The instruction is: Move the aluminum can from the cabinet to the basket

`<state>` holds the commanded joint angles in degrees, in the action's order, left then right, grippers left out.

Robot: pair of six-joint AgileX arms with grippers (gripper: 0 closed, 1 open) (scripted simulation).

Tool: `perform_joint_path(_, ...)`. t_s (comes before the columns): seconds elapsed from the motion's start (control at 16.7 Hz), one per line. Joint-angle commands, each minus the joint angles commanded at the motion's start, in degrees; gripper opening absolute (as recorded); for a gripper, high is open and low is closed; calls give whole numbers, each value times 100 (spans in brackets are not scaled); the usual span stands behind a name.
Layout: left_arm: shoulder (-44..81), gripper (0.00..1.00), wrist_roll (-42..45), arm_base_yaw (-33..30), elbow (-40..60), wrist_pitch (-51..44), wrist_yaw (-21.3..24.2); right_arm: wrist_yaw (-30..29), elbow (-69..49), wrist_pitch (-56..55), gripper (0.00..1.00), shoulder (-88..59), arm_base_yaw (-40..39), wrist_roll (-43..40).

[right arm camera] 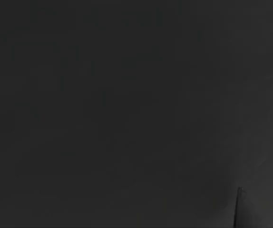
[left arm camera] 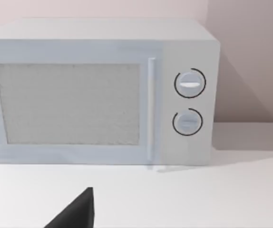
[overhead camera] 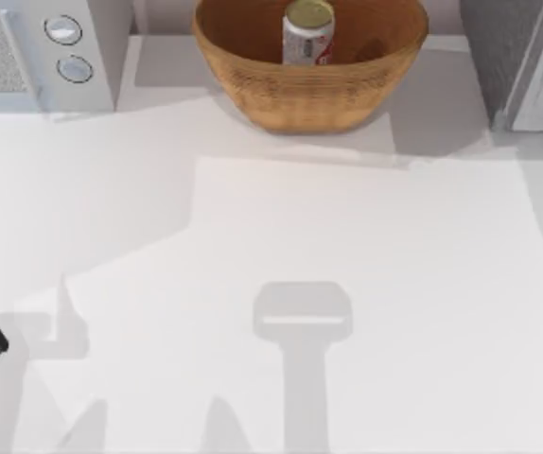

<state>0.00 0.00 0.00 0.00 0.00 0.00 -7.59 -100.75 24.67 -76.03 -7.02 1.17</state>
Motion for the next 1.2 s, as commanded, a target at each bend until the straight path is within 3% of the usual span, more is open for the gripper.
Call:
perform_joint_path(0.18, 0, 100, 0, 0, 0, 0, 0, -1139, 114, 28, 100, 108, -1142, -4)
perform_joint_path(0.42, 0, 100, 0, 0, 0, 0, 0, -1810, 206, 43, 100, 195, -1814, -8)
perform_joint_path(0.78, 0, 100, 0, 0, 0, 0, 0, -1927, 148, 79, 100, 303, -1688, -81)
perform_joint_path(1.2, 0, 100, 0, 0, 0, 0, 0, -1480, -430, -171, 100, -523, -1229, -70)
